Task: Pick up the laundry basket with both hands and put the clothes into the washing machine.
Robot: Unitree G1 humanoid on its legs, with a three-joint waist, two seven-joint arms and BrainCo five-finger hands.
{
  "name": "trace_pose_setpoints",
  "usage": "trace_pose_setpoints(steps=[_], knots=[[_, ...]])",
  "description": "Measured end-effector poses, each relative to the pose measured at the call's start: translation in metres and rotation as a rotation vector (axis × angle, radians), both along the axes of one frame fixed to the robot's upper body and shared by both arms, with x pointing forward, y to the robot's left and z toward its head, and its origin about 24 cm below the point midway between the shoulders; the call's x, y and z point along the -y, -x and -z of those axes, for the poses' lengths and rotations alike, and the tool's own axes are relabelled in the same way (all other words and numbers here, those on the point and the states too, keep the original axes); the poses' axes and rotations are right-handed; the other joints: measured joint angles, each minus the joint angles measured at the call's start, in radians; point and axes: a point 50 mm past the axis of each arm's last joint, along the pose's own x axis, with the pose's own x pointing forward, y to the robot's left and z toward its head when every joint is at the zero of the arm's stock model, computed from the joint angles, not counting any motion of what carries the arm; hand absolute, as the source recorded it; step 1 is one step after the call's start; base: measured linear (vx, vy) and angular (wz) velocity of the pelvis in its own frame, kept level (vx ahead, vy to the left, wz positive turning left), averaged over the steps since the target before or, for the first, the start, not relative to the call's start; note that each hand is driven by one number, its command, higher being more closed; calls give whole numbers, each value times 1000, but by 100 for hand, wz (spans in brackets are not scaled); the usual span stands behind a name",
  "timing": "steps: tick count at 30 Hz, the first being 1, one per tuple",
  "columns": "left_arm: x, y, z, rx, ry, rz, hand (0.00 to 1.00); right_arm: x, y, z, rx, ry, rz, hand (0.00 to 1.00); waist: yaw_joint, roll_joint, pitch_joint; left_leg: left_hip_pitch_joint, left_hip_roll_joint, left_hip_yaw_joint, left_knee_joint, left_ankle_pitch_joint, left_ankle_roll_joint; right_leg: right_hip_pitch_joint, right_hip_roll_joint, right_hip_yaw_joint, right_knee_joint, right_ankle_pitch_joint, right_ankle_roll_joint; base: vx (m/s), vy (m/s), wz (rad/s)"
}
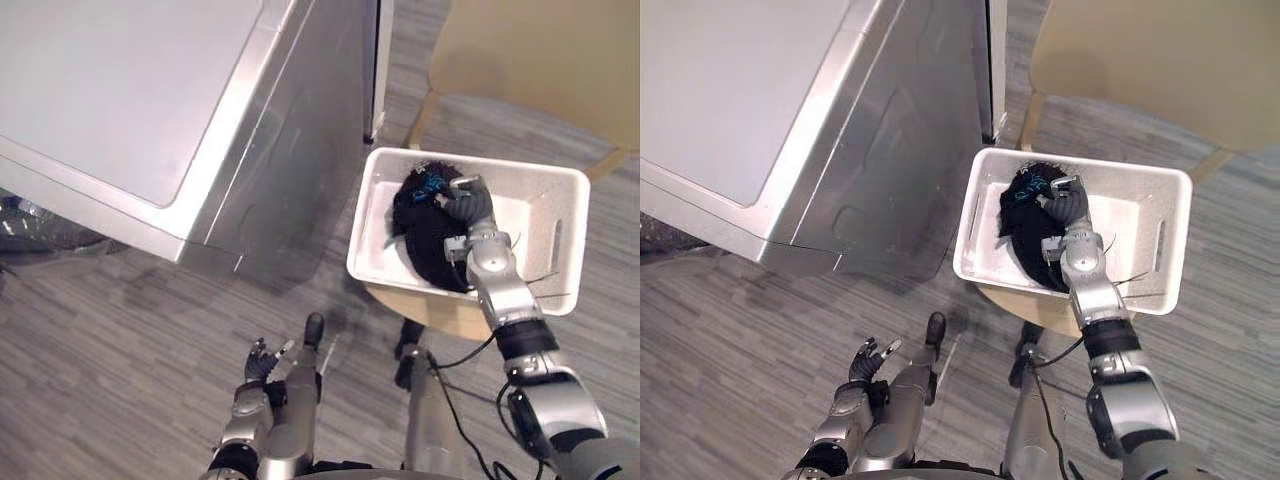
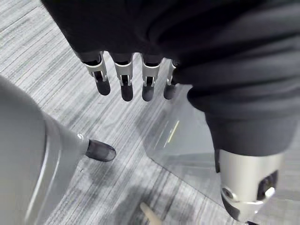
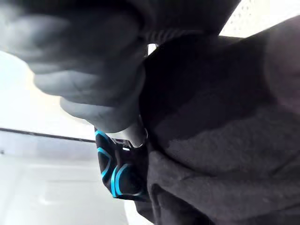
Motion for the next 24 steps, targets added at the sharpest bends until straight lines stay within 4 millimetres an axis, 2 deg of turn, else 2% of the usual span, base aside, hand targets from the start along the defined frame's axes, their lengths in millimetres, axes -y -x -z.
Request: trace_pose_setpoints(steps=[3,5,8,13,16,17,18,19,20,21,22,23,24], knots=[[-7,18,9,-64,-18,-5,0,-7,22,22,-12,-138,-4,100,-10,-20,-67,57,11,8,-17,-6,8,90,26,3,-103,41,6,102,15,-14],[-11,27,14,-102,-30,0,0,-11,33,29,-5,-183,-15,100,-22,-26,-104,80,10,22,-16,-16,16,131,33,8,-155,67,9,129,44,-21],[-17,42,22,-164,-44,-2,0,-20,54,39,-3,-255,-54,100,-22,-36,-153,162,3,68,-12,-50,29,215,41,57,-221,93,26,102,60,-45],[-18,50,24,-182,-35,0,0,-32,63,30,58,-289,-118,100,-26,-39,-175,199,-11,166,71,-125,50,231,42,166,-228,116,38,14,69,-61],[-20,48,23,-171,-40,-4,0,-42,65,22,109,-340,-145,100,-39,-59,-177,159,-29,205,169,-148,64,185,29,206,-192,146,48,-101,67,-64],[-21,49,22,-167,-36,-22,0,-42,66,16,135,-356,-152,100,-46,-42,-175,145,6,221,168,-165,89,157,39,193,-91,81,38,-139,20,-3],[-23,46,21,-156,-41,-24,0,-43,72,12,167,-378,-152,100,-57,-47,-176,153,9,206,161,-158,80,100,21,168,225,-110,-16,-84,-30,21],[-25,49,20,-154,-46,-31,0,-45,74,10,182,-383,-160,100,-51,-61,-180,165,3,188,164,-150,77,119,10,163,359,-177,18,-33,-61,47],[-27,50,20,-153,-49,-38,0,-47,75,9,189,-383,-171,100,-50,-66,-184,164,3,183,171,-149,76,138,6,163,395,-210,35,-22,-155,56],[-28,47,14,-116,-59,-46,0,-55,77,-2,237,-378,-212,100,-41,-84,-195,132,-10,157,216,-149,74,181,1,174,404,-273,58,-85,-162,54],[-29,44,11,-97,-66,-51,0,-58,78,-8,261,-375,-228,100,-38,-83,-196,114,-17,144,234,-149,71,187,8,173,381,-279,69,-142,-150,59],[-23,40,7,-68,-54,-54,0,-60,80,-16,292,-363,-251,100,-20,-66,-206,89,-13,132,238,-145,67,210,32,173,302,-285,79,-153,-103,21],[-14,35,2,-25,-33,-55,0,-63,81,-24,334,-351,-270,100,8,-42,-220,60,16,137,224,-132,55,241,72,179,187,-296,69,-193,-124,25]])
